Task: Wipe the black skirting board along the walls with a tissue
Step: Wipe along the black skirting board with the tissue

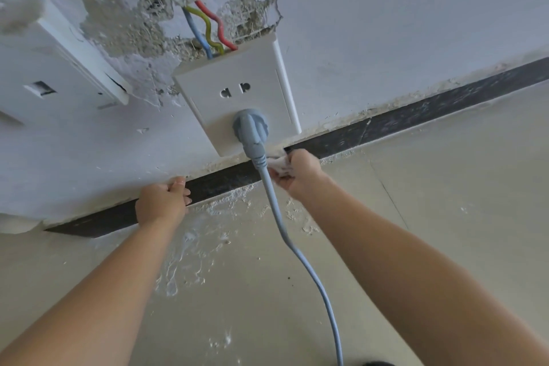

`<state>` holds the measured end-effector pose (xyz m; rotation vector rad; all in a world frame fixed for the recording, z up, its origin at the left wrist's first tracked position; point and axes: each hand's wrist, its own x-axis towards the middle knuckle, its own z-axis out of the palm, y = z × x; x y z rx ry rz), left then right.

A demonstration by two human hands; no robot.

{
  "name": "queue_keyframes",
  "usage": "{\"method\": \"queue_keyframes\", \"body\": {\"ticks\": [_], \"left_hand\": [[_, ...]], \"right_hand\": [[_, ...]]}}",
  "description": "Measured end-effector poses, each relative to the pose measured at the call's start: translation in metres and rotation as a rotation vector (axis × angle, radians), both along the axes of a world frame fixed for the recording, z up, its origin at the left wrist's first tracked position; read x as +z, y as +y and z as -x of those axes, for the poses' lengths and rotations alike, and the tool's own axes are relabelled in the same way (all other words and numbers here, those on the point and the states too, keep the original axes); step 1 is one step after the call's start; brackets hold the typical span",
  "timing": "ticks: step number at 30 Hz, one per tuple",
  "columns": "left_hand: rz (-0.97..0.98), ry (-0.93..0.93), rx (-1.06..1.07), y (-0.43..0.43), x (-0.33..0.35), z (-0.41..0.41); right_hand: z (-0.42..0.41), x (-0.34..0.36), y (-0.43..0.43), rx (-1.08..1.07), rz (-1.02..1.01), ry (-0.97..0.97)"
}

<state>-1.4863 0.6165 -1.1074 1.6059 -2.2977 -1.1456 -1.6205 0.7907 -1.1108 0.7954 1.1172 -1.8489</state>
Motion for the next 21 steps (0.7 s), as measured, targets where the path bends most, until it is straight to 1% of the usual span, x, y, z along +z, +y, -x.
{"method": "queue_keyframes", "body": {"ticks": [2, 5, 7, 9, 11, 15, 18, 21], "left_hand": [[0.006, -0.014, -0.013, 0.002, 0.003, -0.001], [-0.017, -0.079, -0.044, 0.008, 0.012, 0.001], [-0.049, -0.121, -0.086, 0.019, 0.018, 0.006], [-0.084, -0.121, -0.160, 0.037, 0.020, 0.016], [-0.093, -0.138, -0.261, 0.059, 0.018, 0.028], [-0.128, -0.135, -0.369, 0.084, 0.012, 0.047], [-0.117, -0.130, -0.323, 0.084, 0.002, 0.057], [-0.140, -0.065, -0.274, 0.084, -0.004, 0.062]], "right_hand": [[0.012, 0.000, 0.022, -0.094, -0.054, 0.050], [0.026, 0.002, 0.059, -0.300, -0.063, 0.151], [0.030, 0.008, 0.080, -0.353, -0.090, 0.197], [0.026, 0.014, 0.096, -0.293, -0.166, 0.202], [0.016, 0.017, 0.105, -0.189, -0.218, 0.184], [-0.006, 0.006, 0.111, 0.022, -0.248, 0.129], [-0.009, -0.005, 0.099, 0.070, -0.195, 0.078], [0.004, -0.014, 0.074, 0.074, -0.141, 0.035]]}}
